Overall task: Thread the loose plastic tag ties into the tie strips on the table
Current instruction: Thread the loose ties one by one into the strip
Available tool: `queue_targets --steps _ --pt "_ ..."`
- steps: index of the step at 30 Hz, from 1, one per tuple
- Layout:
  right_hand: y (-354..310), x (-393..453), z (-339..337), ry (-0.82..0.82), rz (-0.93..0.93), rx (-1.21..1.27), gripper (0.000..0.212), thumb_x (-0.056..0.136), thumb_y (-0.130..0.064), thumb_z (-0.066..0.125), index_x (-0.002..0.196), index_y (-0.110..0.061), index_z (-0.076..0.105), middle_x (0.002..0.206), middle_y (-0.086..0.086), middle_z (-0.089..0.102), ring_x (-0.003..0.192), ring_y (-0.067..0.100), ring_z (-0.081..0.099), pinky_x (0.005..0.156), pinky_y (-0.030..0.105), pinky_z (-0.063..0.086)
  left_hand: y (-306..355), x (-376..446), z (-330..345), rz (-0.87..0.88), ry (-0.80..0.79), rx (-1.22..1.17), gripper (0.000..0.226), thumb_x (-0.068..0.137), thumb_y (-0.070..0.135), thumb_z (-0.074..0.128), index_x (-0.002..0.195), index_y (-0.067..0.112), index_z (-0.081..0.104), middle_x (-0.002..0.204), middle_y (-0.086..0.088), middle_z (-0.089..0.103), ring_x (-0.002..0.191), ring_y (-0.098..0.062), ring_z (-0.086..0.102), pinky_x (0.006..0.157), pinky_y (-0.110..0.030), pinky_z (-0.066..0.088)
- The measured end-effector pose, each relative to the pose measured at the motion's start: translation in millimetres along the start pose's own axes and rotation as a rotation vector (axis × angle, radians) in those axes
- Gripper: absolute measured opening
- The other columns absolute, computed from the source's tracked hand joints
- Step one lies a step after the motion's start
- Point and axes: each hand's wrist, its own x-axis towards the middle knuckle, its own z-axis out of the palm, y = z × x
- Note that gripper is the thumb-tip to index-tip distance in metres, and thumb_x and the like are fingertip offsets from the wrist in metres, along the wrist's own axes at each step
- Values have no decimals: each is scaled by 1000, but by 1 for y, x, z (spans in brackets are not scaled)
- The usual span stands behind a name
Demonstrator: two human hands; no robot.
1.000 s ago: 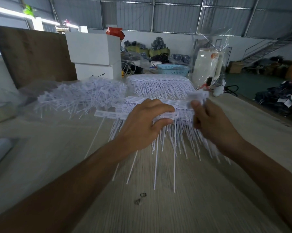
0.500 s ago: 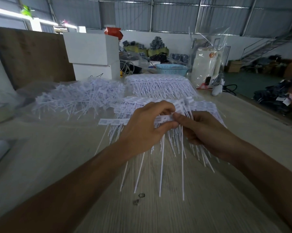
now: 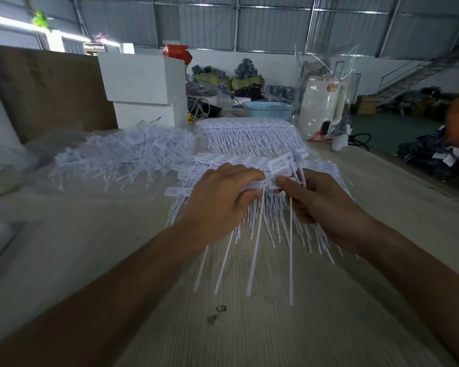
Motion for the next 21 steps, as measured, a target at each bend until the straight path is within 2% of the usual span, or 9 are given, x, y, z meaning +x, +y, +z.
queue_targets --steps 4,7,10,14,16,18,21 --pt "1 1 0 20 -136 -122 21 98 -30 59 81 -22 67 49 -13 45 44 0 38 45 14 32 -1 -1 3 6 -13 -45 26 96 28 52 108 14 70 97 0 71 92 -24 62 81 -46 50" --pt "1 2 0 54 -243 -304 23 98 -28 59 75 -24 61 53 -12 43 46 1 40 49 11 32 -6 1 6 -1 -26 -84 24 98 28 50 104 15 69 93 2 70 88 -22 63 76 -45 51" --pt "3 4 -1 56 -307 -379 24 97 -29 59 73 -27 58 60 -3 40 50 4 36 50 16 30 -8 3 7 -16 -43 -171 26 101 34 52 102 16 71 89 1 70 83 -20 65 70 -43 53" --pt "8 7 -3 55 -332 -455 24 98 -28 58 77 -16 58 57 -14 41 51 5 38 52 17 29 -7 3 7 -37 -44 -235 27 99 38 52 100 19 71 85 6 70 78 -14 66 67 -43 53" --pt "9 7 -3 61 -347 -488 25 99 -28 57 77 -16 56 58 -17 45 52 4 40 53 17 30 -6 3 8 -40 -49 -248 25 98 36 53 98 19 71 84 7 70 78 -13 66 67 -44 52" --pt "9 7 -3 64 -373 -512 23 99 -27 57 77 -23 54 60 -20 48 55 3 43 55 16 32 -7 3 8 -44 -52 -270 23 98 32 54 98 17 71 83 5 70 78 -14 66 68 -44 52" --pt "9 7 -3 63 -389 -540 17 99 -28 57 86 -18 61 66 -12 56 60 7 50 60 23 37 -8 3 9 -57 -57 -325 17 99 23 58 96 13 72 82 2 70 78 -15 67 70 -43 51"
